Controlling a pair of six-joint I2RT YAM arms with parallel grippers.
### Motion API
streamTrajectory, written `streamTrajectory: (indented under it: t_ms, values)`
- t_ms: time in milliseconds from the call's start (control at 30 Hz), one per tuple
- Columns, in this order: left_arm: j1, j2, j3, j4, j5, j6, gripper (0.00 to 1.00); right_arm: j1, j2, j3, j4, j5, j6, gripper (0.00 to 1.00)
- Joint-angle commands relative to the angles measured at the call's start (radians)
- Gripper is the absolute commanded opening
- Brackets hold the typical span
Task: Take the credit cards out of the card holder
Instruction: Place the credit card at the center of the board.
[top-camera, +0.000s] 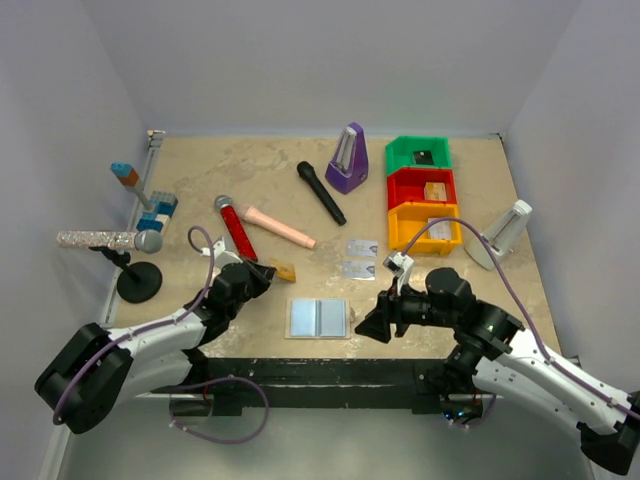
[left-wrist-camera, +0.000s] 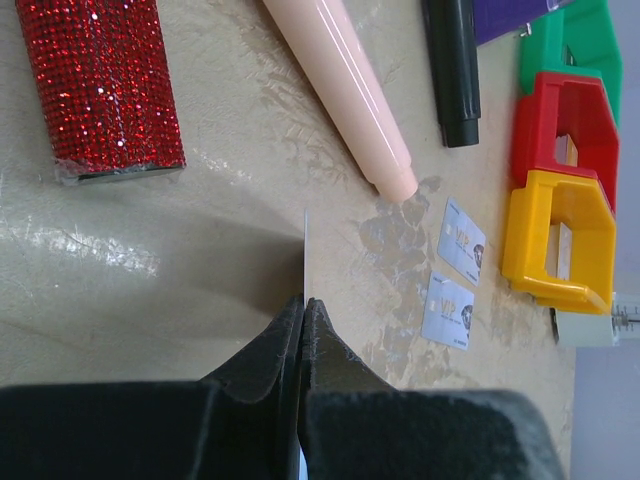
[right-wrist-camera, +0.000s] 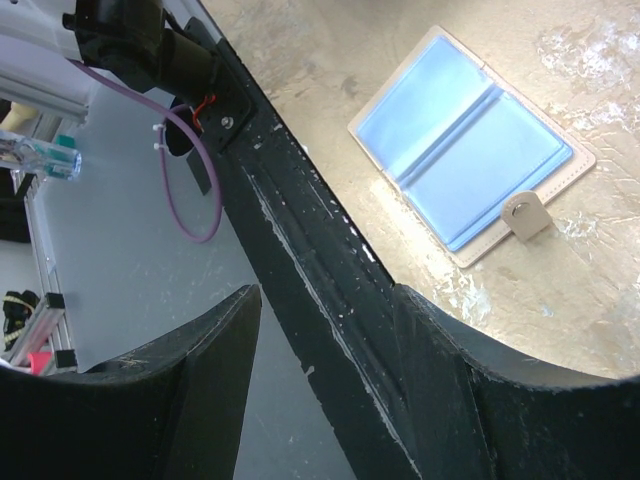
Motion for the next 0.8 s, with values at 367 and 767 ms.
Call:
streamTrajectory:
  t_ms: [367, 767]
  values:
    - [0.08, 0.162, 0.07, 0.102, 0.118, 0.055, 0.1, 0.0, -0.012, -0.011, 0.001, 0.01, 0.008, 0.6]
    - [0.097, 0.145, 0.081, 0.068, 0.143, 0.07, 0.4, -0.002, 0.005, 0.0, -0.006, 0.009, -0.003, 0.61]
